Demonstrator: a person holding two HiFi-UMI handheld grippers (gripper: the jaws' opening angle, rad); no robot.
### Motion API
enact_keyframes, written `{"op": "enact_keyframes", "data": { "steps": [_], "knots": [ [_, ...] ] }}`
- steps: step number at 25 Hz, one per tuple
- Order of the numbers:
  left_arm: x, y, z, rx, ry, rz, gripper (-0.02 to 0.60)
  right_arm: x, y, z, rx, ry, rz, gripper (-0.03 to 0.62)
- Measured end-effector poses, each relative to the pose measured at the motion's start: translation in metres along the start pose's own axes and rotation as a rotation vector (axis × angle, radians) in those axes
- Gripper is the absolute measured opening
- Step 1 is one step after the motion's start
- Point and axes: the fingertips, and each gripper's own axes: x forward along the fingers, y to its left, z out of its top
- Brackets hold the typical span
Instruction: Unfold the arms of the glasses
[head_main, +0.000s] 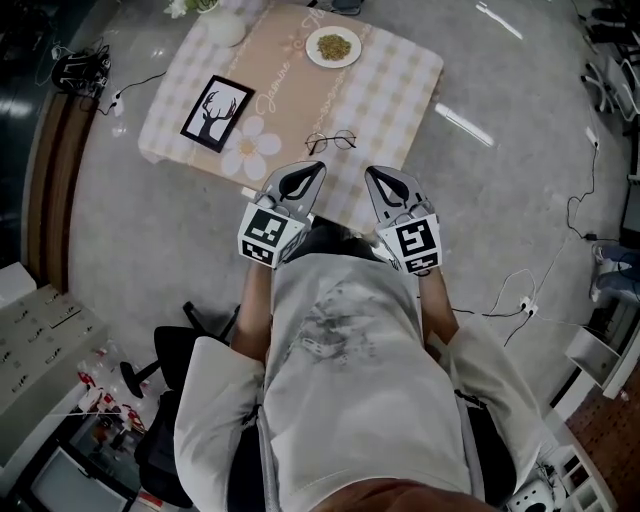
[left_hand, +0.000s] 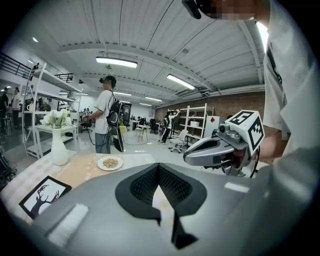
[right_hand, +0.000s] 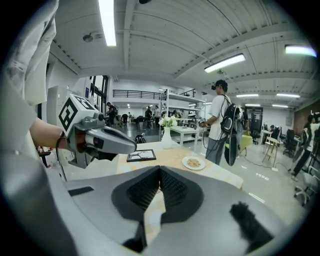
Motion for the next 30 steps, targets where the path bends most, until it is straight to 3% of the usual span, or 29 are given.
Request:
{"op": "enact_keyframes", "data": {
  "steps": [17,30],
  "knots": [
    [0.038,0.043,-0.038,0.062,0.101,-0.187,0.009,0.046,-0.014,-0.026,0.068,0.120,-0.135,0.015],
    [0.062,0.062,-0.063,0.036,0.159,-0.253,0.009,0.075,-0.022,-0.044,0.071,0.200,-0.171,0.015]
  ]
}}
